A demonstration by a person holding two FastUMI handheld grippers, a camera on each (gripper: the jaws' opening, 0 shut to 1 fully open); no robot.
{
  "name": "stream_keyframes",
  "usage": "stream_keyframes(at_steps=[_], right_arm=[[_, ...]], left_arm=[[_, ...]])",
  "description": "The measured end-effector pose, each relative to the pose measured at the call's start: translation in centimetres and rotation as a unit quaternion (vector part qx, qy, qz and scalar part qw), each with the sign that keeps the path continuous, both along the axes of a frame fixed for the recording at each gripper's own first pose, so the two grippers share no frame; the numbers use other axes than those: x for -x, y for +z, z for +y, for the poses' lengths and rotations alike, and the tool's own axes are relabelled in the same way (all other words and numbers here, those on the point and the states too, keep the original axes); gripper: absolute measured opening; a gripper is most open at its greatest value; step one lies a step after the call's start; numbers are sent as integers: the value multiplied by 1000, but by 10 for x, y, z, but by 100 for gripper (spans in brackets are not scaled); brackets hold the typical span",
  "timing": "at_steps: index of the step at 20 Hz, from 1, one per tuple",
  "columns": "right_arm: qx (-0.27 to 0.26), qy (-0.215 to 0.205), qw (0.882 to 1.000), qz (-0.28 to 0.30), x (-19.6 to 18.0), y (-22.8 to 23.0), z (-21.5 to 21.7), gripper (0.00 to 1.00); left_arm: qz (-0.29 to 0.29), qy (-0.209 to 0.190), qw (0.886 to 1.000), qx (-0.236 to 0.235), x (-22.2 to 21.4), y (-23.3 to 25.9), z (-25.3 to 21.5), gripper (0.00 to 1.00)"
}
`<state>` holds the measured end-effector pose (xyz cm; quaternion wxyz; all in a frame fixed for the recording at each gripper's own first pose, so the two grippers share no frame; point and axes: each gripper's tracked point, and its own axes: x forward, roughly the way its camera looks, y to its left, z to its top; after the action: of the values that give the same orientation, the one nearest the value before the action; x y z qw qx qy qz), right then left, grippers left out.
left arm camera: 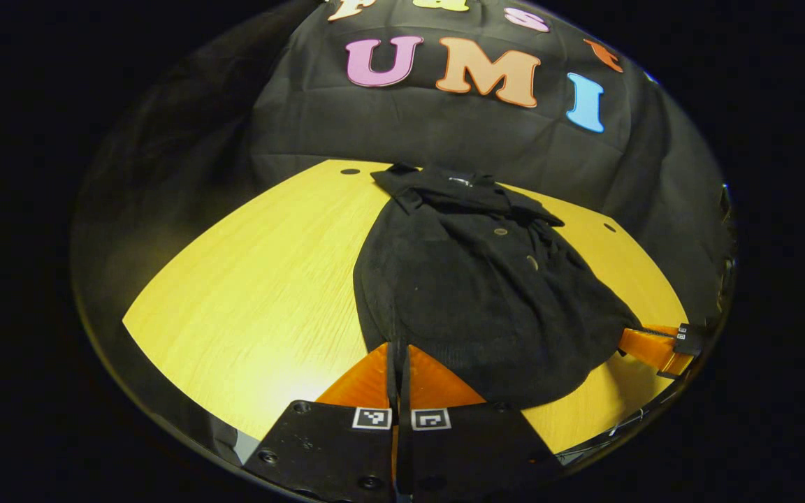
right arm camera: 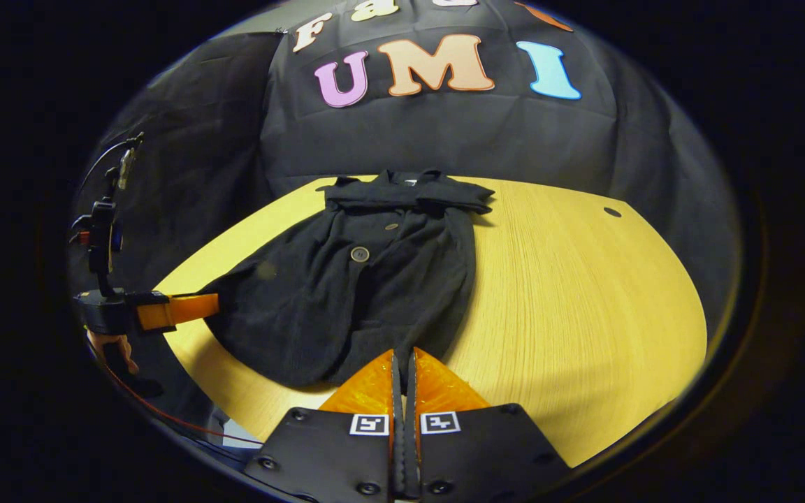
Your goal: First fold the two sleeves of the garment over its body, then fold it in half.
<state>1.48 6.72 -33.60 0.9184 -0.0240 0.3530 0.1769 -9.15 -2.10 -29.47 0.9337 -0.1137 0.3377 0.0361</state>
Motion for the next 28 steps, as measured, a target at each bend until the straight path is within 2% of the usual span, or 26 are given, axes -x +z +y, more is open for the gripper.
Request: stream_keyframes(at_steps=[6, 13, 19, 28], right_arm=[[-10, 19, 999, -38, -30, 41, 6, 2], [-15, 22, 996, -81, -71, 83, 7, 2], [-9, 4, 994, -110, -116, 113, 8, 2], [3, -45, 991, -127, -216, 133, 18, 2]], left_arm=[[-49, 7, 999, -2, -30, 42, 12, 0], [-104, 20, 994, 4, -78, 82, 23, 0], [-141, 15, 990, 9, -137, 105, 32, 0], [-166, -27, 986, 6, -248, 112, 44, 0]])
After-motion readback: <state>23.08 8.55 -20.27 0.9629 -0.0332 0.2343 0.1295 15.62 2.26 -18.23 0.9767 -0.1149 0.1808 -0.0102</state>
